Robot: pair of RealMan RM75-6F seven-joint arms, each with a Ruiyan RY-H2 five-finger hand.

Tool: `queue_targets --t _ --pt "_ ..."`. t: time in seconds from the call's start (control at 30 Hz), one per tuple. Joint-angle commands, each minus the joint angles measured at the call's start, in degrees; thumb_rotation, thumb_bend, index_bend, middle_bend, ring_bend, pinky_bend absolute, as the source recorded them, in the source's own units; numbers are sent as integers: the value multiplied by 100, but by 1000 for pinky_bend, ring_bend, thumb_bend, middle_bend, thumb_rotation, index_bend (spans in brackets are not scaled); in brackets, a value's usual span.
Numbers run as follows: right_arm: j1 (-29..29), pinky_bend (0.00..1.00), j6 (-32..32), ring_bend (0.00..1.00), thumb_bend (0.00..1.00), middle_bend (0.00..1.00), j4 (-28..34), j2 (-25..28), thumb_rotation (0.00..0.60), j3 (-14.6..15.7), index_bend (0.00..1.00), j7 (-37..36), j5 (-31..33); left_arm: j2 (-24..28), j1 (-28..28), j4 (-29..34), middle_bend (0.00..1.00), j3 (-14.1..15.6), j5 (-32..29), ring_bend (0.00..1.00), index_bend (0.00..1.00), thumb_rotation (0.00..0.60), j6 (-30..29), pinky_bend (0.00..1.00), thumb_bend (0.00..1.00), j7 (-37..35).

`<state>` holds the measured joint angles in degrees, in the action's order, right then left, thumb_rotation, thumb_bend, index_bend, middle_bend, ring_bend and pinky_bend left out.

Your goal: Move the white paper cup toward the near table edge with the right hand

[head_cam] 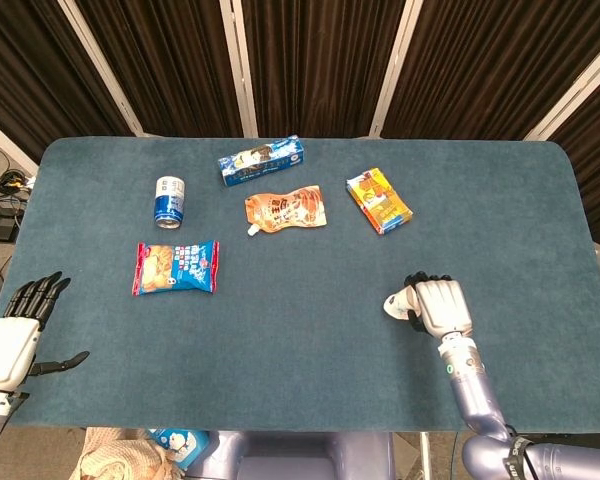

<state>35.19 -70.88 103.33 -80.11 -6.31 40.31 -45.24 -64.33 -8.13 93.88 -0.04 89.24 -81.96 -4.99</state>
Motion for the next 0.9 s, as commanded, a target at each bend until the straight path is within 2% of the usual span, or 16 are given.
queue_targets --t 0.03,0.17,0.27,0.33,0.37,0.43,0.5,0.7,0.9 --pt "-12 316 10 354 493 302 -69 -70 600 31 418 -8 -12 -1 -2 0 0 -2 0 0 0 600 -1 0 0 -7" --pt "-24 316 12 354 493 301 -77 -146 600 64 388 -9 -58 -2 -2 -4 0 -3 -1 0 0 600 -3 0 0 -16" --pt "-28 268 -23 305 474 265 -61 -202 600 111 170 45 -153 -6 -1 -7 0 -6 -1 0 0 600 -9 0 0 -8" --pt "-30 174 -62 189 424 153 -34 -228 600 137 27 103 -206 -10 2 -12 0 -5 3 0 0 600 -19 0 0 0" --pt "-34 146 -89 142 410 106 -8 -234 600 148 7 139 -217 -12 4 -16 0 -6 6 0 0 600 -26 0 0 2" --pt "-34 96 -131 31 384 13 64 -224 600 161 0 227 -212 -14 10 -19 0 -6 14 0 0 600 -41 0 0 6" --pt "-39 87 -186 1 373 0 145 -196 600 168 0 322 -176 -16 14 -25 0 -4 23 0 0 600 -55 0 0 8" --pt "-120 73 -457 0 368 0 575 106 600 182 0 523 -165 -26 34 -50 0 -7 57 0 0 600 -120 0 0 10" --pt "-523 73 -885 0 367 0 999 776 600 462 0 218 -844 -38 70 -84 0 -13 86 0 0 600 -214 0 0 23"
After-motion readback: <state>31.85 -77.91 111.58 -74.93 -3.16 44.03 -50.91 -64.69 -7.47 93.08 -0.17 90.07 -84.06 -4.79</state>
